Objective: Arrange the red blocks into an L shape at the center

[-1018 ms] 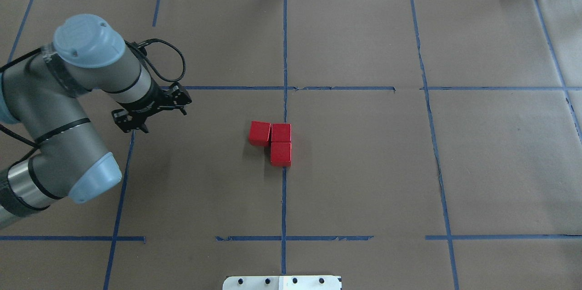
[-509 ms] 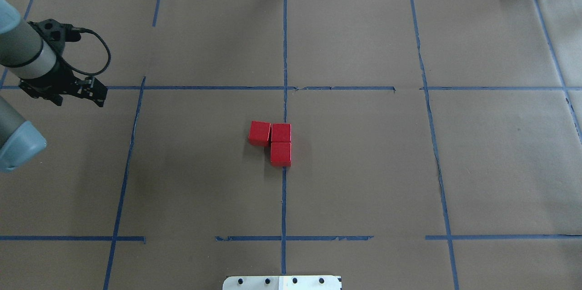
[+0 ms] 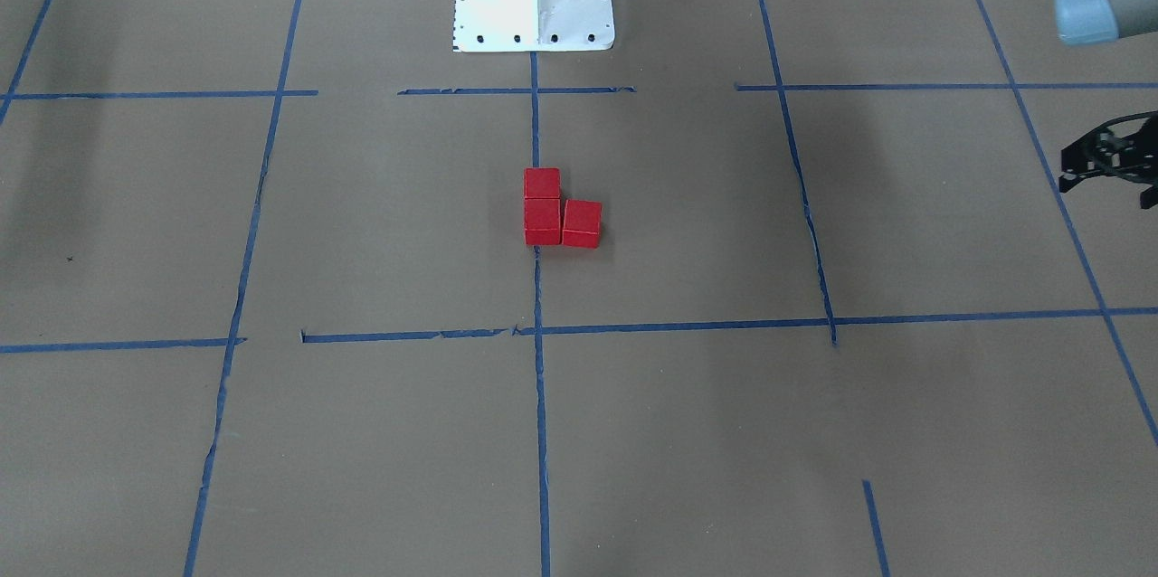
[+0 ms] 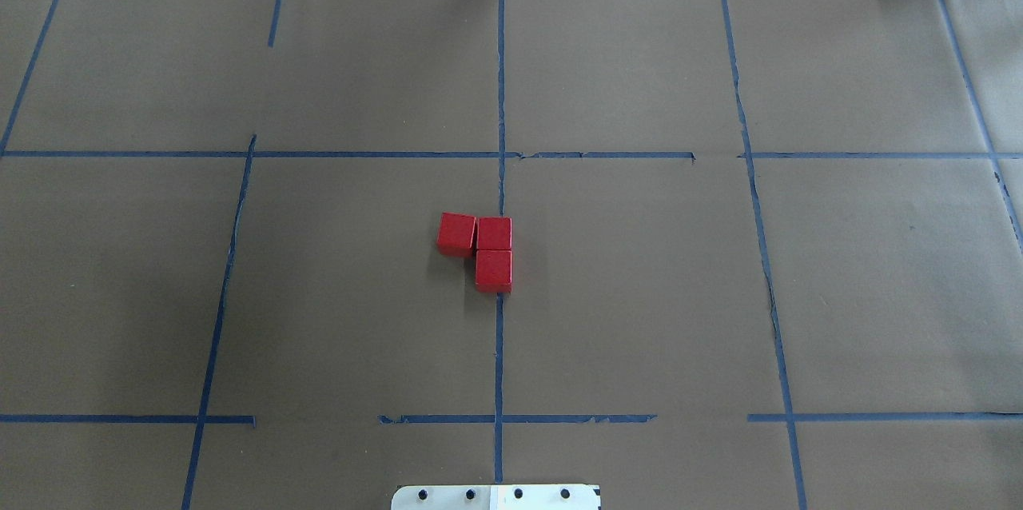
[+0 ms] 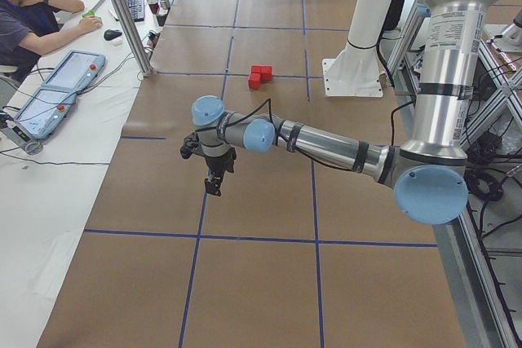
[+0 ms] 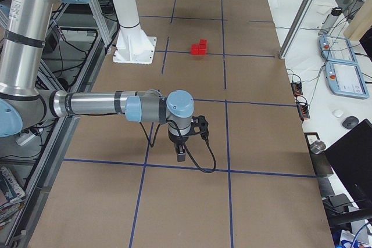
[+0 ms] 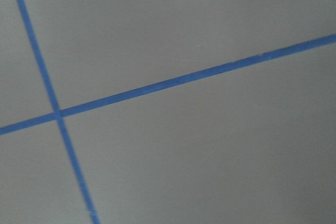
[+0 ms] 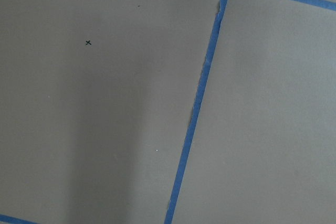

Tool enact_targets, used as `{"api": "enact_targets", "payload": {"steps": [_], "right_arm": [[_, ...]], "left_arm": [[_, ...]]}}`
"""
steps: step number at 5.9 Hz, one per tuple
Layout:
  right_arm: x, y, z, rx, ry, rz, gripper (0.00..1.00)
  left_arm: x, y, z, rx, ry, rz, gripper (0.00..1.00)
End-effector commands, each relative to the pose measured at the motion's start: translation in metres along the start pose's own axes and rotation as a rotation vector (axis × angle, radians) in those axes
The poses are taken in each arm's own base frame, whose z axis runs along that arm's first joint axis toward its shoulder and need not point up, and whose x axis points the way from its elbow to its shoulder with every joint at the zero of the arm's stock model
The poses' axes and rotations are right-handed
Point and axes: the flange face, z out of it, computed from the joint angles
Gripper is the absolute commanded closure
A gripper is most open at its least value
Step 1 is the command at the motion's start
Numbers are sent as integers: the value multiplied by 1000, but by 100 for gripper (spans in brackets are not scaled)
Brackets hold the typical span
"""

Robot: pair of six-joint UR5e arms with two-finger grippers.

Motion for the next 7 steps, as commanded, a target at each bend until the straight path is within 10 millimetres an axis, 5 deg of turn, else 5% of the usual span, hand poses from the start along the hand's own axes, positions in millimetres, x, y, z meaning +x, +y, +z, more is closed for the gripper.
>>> {"api": "enact_targets", "payload": {"steps": [1,3,7], "right_arm": [[-1,0,-1,1,-1,-1,0],[-1,0,-1,1,-1,-1,0],[1,0,1,-1,0,1,0]], "left_arm": [[-61,67,-17,47,88,-46,0],[-74,89,-4,27,91,-92,0],[-75,87,-8,25,46,-158,0]]}}
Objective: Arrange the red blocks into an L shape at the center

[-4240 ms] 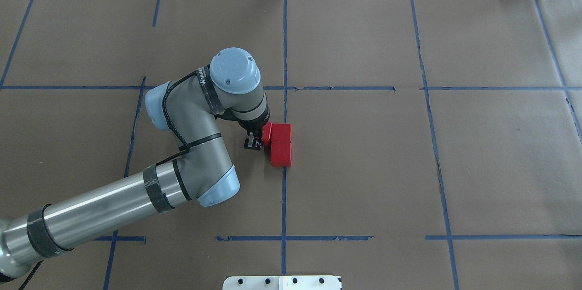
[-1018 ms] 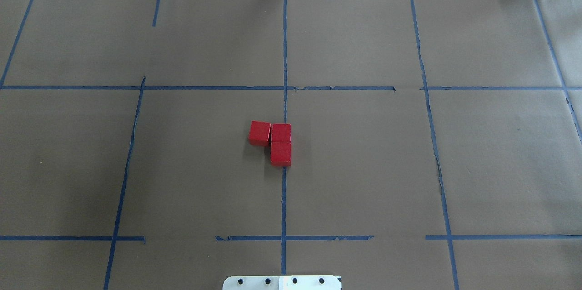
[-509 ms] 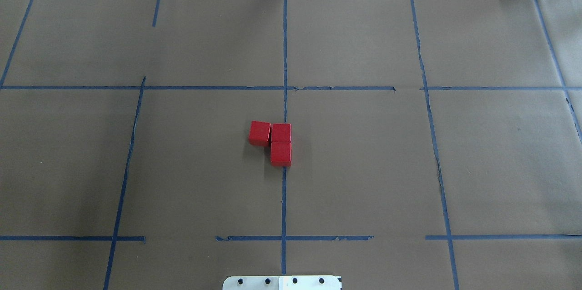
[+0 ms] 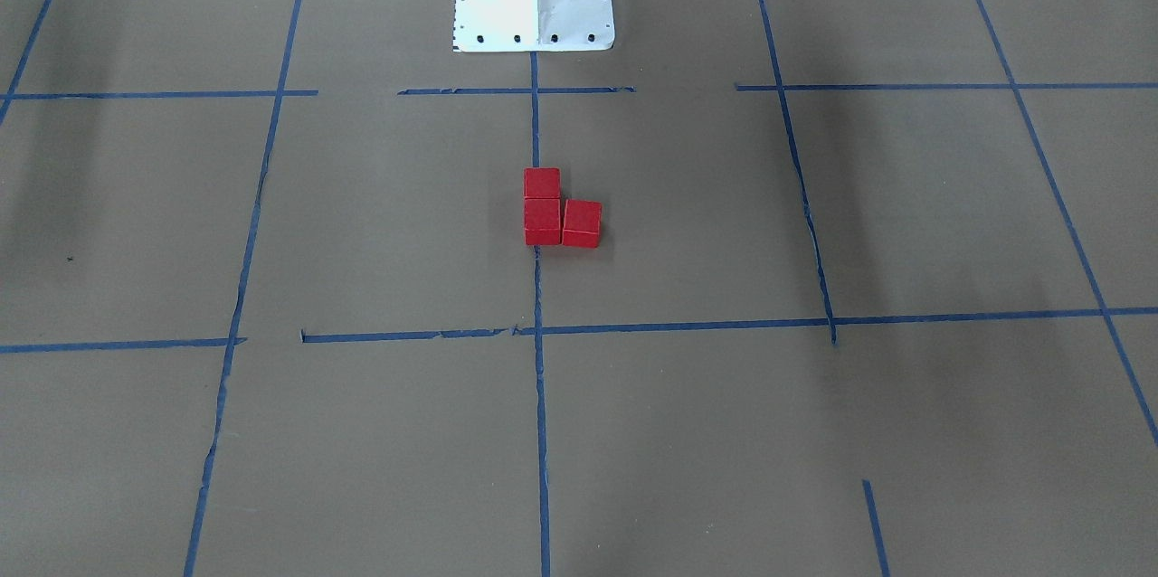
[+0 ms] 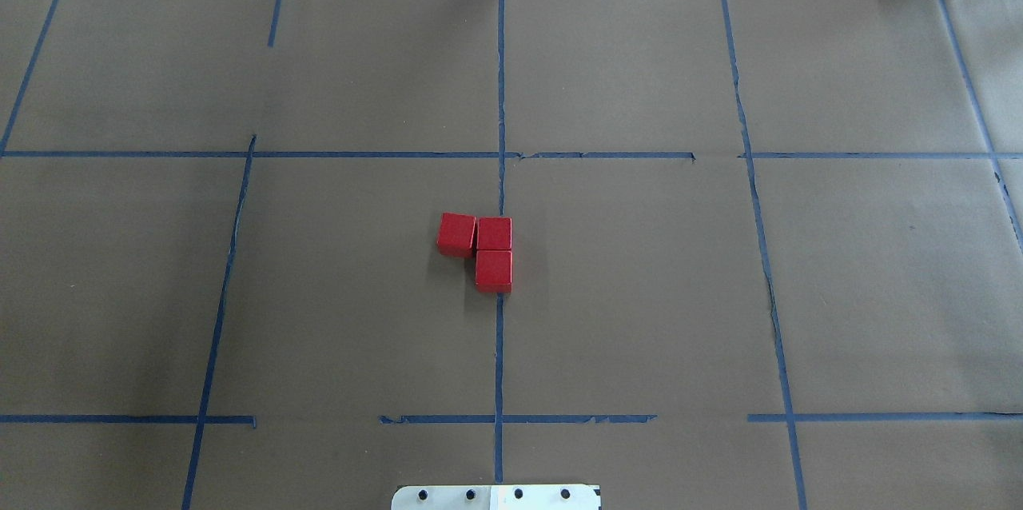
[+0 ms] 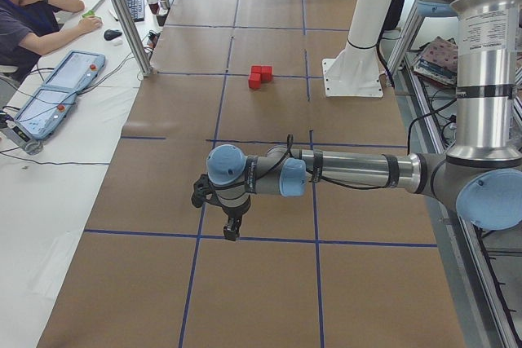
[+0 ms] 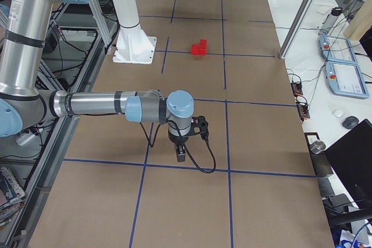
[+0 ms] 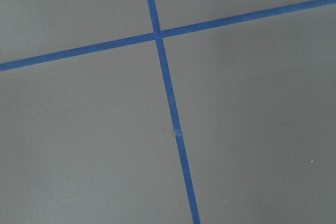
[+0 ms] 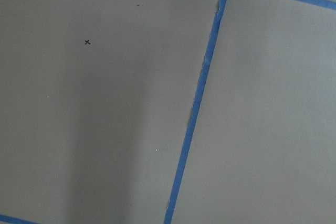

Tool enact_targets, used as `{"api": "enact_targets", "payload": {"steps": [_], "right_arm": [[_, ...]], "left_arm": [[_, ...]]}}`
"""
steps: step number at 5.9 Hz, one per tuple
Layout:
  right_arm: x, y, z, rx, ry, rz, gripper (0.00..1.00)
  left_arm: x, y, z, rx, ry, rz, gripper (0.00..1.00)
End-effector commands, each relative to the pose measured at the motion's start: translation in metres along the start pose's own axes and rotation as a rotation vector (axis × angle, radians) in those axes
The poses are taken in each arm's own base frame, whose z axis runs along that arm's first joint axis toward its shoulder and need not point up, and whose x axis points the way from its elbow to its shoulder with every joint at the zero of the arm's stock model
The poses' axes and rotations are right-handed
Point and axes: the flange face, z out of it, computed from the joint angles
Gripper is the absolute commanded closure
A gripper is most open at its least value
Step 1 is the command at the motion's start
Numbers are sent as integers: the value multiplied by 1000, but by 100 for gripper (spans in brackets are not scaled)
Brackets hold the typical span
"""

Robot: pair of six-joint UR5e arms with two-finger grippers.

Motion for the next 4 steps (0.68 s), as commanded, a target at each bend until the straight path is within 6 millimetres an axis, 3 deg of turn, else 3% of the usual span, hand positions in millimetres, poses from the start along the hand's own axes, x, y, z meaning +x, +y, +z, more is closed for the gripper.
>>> {"api": "enact_targets", "payload": {"steps": [1,4], "right_arm": [[0,0,0,1,-1,0,0],[0,0,0,1,-1,-3,0]], "left_arm": [[-1,2,-2,-1,-34,3,0],[-5,5,2,-12,-34,-7,0]]}}
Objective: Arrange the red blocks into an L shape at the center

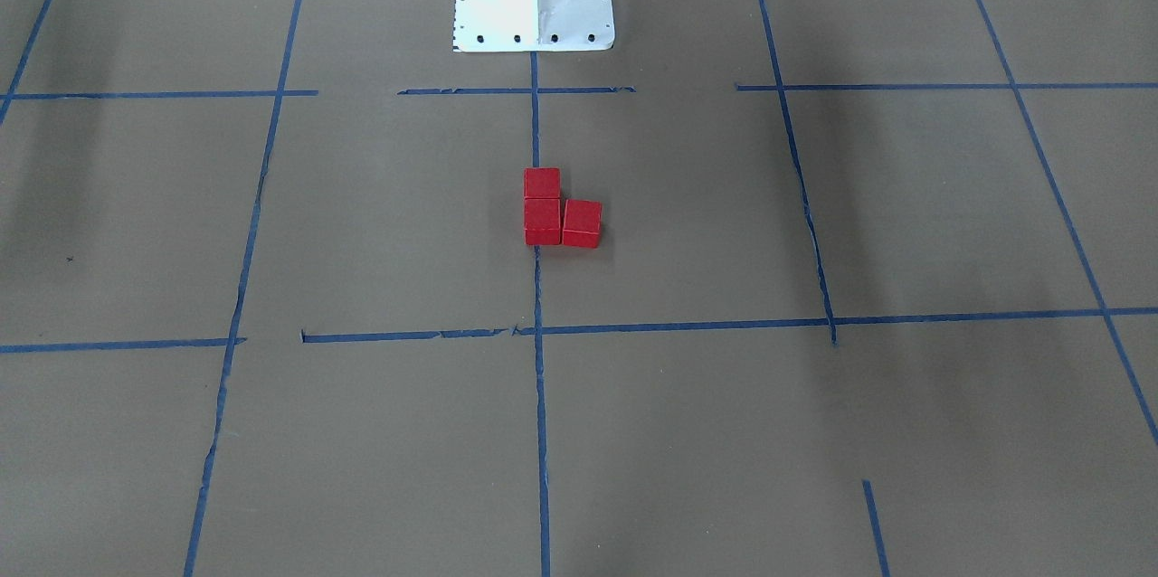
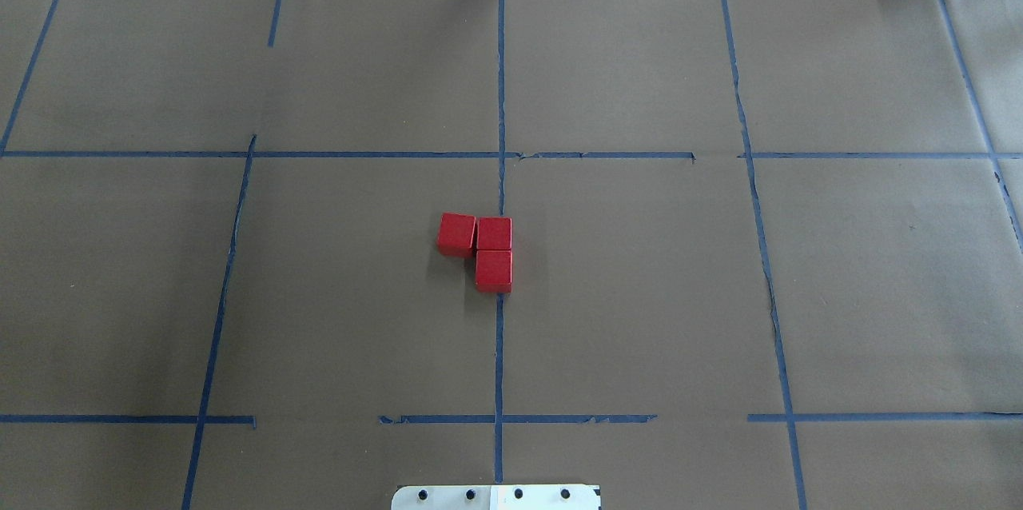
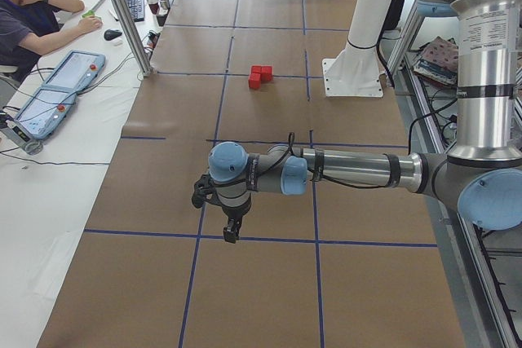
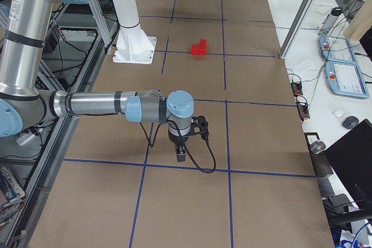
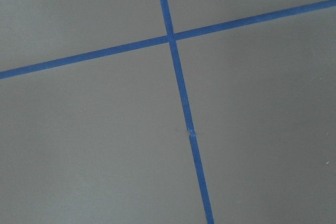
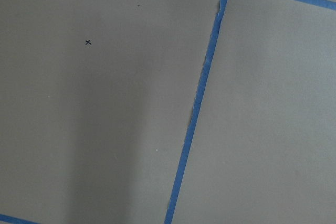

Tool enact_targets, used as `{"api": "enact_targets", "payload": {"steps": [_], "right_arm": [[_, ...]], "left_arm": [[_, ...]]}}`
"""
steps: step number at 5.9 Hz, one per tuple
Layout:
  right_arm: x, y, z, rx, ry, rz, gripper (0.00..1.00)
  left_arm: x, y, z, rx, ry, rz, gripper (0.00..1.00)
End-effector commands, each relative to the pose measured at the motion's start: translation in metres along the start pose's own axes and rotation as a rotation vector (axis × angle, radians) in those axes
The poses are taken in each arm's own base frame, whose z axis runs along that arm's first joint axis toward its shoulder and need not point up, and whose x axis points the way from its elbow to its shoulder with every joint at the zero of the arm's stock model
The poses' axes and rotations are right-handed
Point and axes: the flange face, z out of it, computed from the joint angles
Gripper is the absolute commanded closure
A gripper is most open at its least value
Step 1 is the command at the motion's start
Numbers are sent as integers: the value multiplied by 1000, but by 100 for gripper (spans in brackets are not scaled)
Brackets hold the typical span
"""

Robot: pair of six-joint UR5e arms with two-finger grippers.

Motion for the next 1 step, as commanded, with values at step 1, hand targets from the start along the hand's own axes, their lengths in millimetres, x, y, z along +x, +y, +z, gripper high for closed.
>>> {"api": "enact_targets", "payload": {"steps": [1], "right_arm": [[0,0,0,0,0,-2,0]], "left_arm": [[-4,3,5,-12,3,-12,0]]}}
